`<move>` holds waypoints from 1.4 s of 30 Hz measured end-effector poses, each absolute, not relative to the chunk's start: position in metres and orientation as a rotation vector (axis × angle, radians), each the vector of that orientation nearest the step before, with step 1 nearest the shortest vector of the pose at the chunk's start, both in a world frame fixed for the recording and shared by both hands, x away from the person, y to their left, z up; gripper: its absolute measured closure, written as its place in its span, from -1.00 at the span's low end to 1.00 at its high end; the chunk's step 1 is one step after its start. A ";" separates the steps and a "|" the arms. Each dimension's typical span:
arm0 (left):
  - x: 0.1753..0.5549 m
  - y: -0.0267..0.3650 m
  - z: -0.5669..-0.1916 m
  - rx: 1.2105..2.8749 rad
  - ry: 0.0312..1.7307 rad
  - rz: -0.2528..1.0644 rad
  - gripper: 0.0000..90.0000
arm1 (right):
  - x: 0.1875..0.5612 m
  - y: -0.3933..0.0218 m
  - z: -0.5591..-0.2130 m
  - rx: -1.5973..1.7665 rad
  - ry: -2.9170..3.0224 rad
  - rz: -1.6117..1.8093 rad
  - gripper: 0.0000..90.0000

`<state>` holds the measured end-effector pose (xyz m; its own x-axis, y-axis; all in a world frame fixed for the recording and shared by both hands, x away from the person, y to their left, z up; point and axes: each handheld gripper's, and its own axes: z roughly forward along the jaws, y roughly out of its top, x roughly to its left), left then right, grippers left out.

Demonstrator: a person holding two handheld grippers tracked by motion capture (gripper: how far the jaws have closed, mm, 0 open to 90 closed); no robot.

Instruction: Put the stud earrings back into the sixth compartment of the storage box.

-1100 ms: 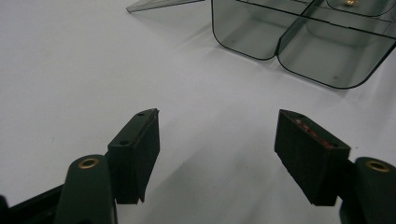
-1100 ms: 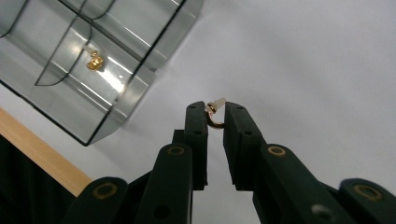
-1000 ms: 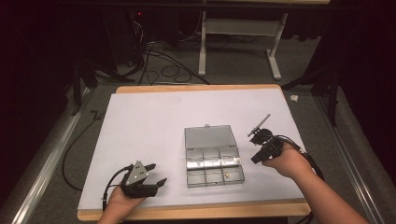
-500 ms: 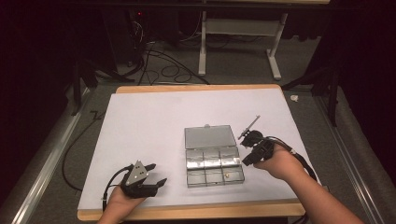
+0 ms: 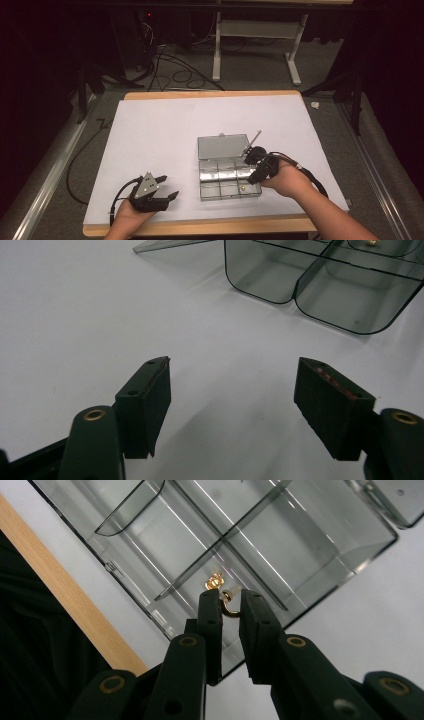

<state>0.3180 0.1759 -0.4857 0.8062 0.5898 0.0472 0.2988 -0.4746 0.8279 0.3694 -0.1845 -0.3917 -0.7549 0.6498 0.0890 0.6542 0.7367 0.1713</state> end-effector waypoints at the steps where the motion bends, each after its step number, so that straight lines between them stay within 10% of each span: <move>1: 0.318 0.176 -0.486 2.093 0.655 0.411 -0.29 | 0.370 -0.183 -0.393 -1.090 -2.907 -0.289 0.79; 42: 0.318 0.176 -0.486 2.096 0.654 0.412 -0.29 | 0.376 -0.175 -0.437 -1.064 -2.897 -0.169 0.73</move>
